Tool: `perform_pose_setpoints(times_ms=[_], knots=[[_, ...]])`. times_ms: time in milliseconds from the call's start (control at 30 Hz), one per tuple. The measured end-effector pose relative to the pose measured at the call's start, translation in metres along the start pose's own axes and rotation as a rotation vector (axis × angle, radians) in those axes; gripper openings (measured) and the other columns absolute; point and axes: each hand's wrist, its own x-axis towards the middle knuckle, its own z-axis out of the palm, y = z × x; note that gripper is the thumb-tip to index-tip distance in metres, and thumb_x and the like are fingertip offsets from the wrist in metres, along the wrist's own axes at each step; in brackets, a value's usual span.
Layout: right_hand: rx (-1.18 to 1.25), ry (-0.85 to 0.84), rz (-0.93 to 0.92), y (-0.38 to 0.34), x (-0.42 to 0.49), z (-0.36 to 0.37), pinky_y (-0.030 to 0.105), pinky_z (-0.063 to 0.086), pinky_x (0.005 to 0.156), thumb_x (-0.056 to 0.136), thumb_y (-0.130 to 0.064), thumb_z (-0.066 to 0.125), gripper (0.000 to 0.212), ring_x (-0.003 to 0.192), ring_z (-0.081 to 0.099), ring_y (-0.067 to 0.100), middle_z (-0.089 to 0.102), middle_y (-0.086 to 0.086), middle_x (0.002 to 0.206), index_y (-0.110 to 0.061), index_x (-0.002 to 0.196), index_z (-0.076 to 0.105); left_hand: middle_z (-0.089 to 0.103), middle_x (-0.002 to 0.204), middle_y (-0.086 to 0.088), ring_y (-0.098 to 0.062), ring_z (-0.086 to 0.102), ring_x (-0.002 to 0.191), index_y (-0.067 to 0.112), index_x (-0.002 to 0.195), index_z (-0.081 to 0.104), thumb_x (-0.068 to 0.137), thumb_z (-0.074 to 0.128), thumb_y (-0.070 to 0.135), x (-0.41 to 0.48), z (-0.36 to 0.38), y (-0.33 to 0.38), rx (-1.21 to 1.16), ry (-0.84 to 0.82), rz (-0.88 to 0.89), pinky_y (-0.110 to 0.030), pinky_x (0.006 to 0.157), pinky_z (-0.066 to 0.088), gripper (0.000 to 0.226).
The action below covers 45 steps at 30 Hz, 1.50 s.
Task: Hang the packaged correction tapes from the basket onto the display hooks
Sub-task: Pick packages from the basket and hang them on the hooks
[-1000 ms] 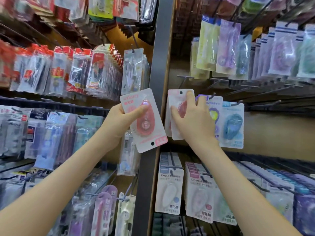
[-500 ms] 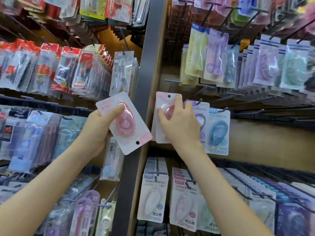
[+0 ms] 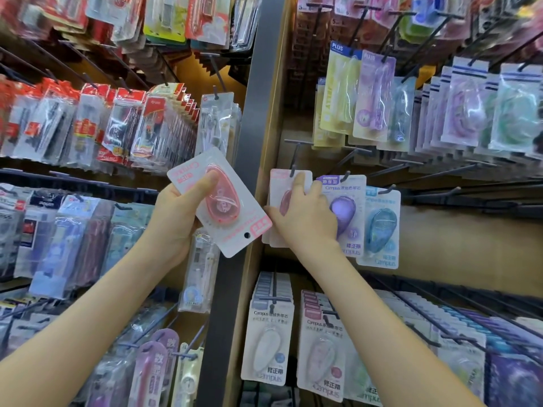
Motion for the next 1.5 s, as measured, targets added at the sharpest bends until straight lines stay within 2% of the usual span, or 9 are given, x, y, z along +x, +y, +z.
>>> perform_pose_setpoints(times_ms=[200,367,467,633,800,867,933,1033,1500], knots=[[0.112,-0.033,-0.056,0.009,-0.011,-0.016,0.035,0.044,0.081,0.091,-0.062,0.043,0.080,0.127,0.041,0.026,0.037,0.007,0.143,-0.022,0.152,0.012,0.072,0.080,0.009,-0.005,0.070,0.074,0.020,0.099,0.062,0.086,0.060,0.027,-0.005,-0.002,0.002,0.096,-0.048,-0.025,-0.016,0.058,0.053,0.015],[0.278,0.261,-0.840,0.024,-0.034,-0.045,0.030,0.038,0.101,0.087,-0.019,0.064,0.045,0.120,0.045,0.020,0.056,0.008,0.128,-0.009,0.130,0.054,0.073,0.099,0.003,-0.010,0.070,0.089,0.016,0.111,0.059,0.070,0.069,0.039,-0.008,0.002,0.008,0.389,-0.210,-0.043,-0.026,0.075,0.054,0.048],[0.257,0.210,-1.014,0.031,-0.037,-0.040,0.034,0.042,0.102,0.090,-0.017,0.062,0.030,0.120,0.050,0.023,0.058,0.009,0.127,-0.009,0.119,0.060,0.073,0.101,0.001,-0.013,0.070,0.093,0.016,0.114,0.062,0.073,0.069,0.042,-0.010,0.016,0.014,0.457,-0.356,-0.116,-0.032,0.084,0.053,0.049],[0.159,0.217,-0.868,0.049,-0.034,-0.036,0.029,0.036,0.093,0.090,-0.034,0.050,0.052,0.108,0.047,0.019,0.051,0.001,0.136,-0.021,0.139,0.040,0.071,0.106,-0.013,-0.025,0.068,0.101,0.007,0.122,0.061,0.079,0.063,0.039,-0.012,0.015,0.017,0.210,-0.627,-0.358,-0.030,0.081,0.055,0.054],[0.220,0.192,-0.666,0.053,-0.033,-0.031,0.031,0.041,0.081,0.085,-0.045,0.057,0.065,0.088,0.053,0.020,0.065,0.001,0.098,-0.017,0.142,0.043,0.068,0.115,-0.013,-0.024,0.064,0.110,0.007,0.121,0.062,0.089,0.037,0.059,-0.012,0.015,0.012,0.114,-0.629,-0.376,-0.032,0.093,0.052,0.066],[0.308,0.124,-0.475,0.049,-0.030,-0.033,0.029,0.036,0.073,0.087,-0.046,0.060,0.073,0.082,0.047,0.013,0.057,-0.005,0.088,-0.029,0.149,0.026,0.073,0.106,-0.001,-0.020,0.063,0.111,0.014,0.113,0.065,0.096,0.033,0.049,-0.007,0.021,0.004,0.213,-0.449,-0.212,-0.026,0.089,0.053,0.050],[0.322,0.123,-0.348,0.047,-0.025,-0.032,0.028,0.032,0.069,0.090,-0.046,0.057,0.072,0.081,0.042,0.008,0.047,-0.011,0.088,-0.035,0.150,0.019,0.069,0.110,0.009,-0.011,0.057,0.115,0.017,0.116,0.062,0.099,0.041,0.037,-0.003,0.019,-0.008,0.641,-0.241,0.233,-0.019,0.090,0.046,0.033],[0.218,0.207,-0.304,0.037,-0.013,-0.030,0.029,0.035,0.066,0.093,-0.046,0.052,0.058,0.087,0.053,0.018,0.060,-0.002,0.093,-0.032,0.145,0.031,0.050,0.138,-0.006,-0.020,0.042,0.129,0.014,0.135,0.049,0.091,0.045,0.036,0.003,0.006,-0.030,1.265,-0.161,0.770,-0.034,0.107,0.034,0.050],[0.187,0.109,-0.118,0.023,-0.004,-0.018,0.035,0.048,0.081,0.096,-0.052,0.040,0.061,0.103,0.060,0.027,0.067,0.009,0.110,-0.037,0.151,0.019,0.021,0.156,-0.005,-0.020,0.012,0.146,0.020,0.146,0.032,0.095,0.037,0.037,0.015,-0.001,-0.061,1.280,-0.190,0.810,-0.037,0.117,0.014,0.054]])
